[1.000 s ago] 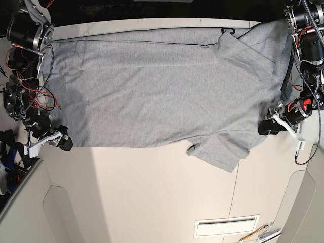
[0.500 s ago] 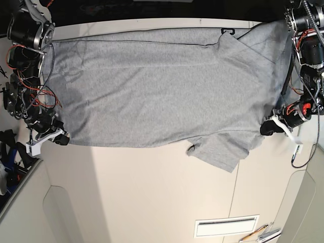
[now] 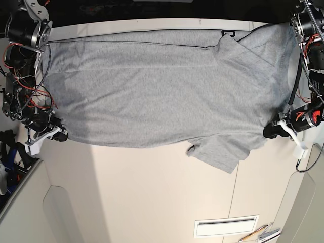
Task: Fold the T-shirt properly
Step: 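Grasp the side edge of the shirt with both grippers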
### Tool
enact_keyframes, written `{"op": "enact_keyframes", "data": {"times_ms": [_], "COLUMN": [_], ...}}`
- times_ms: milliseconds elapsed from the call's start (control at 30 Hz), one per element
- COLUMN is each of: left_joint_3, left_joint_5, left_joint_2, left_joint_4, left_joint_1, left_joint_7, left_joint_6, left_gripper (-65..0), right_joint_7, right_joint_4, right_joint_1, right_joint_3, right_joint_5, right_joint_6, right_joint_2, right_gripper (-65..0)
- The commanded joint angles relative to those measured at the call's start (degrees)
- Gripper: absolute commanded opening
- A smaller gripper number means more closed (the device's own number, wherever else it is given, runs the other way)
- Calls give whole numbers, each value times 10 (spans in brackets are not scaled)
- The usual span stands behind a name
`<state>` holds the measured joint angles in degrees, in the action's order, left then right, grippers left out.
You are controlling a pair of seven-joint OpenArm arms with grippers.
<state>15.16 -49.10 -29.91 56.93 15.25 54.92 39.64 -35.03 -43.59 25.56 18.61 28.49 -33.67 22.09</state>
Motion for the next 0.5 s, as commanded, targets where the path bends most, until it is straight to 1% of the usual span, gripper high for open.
{"op": "enact_keyframes", "data": {"times_ms": [0,67,133,267,433,467], "left_joint_3": [2,2,2,2,2,2], "left_joint_5": [-17,-29,-43,-58,-75,-80], "left_joint_2": [-16,-21,-24,-25,-25,-25], "left_joint_4": [12,17,28,61,106,113], "left_joint_1": [14,14,14,14,14,14], "left_joint_7": [-6,1,22,52,87,97], "left_joint_6": [4,4,4,4,4,4], "left_gripper": [-650,-650,-650,-650,-650,-650], "right_joint_7": [4,0,-11,-24,-35,-38], "right_joint_4": [-14,-15,-16,-16,-17,-17], "right_joint_1": [12,12,12,12,12,12], "right_joint_3": [1,1,1,1,1,1], "right_joint_5": [14,28,38,46,87,95], "right_joint_6": [-2,-2,-2,-2,-3,-8], "right_joint_2": [14,21,26,31,43,46], "right_gripper": [-650,-650,-650,-650,-650,-650]}}
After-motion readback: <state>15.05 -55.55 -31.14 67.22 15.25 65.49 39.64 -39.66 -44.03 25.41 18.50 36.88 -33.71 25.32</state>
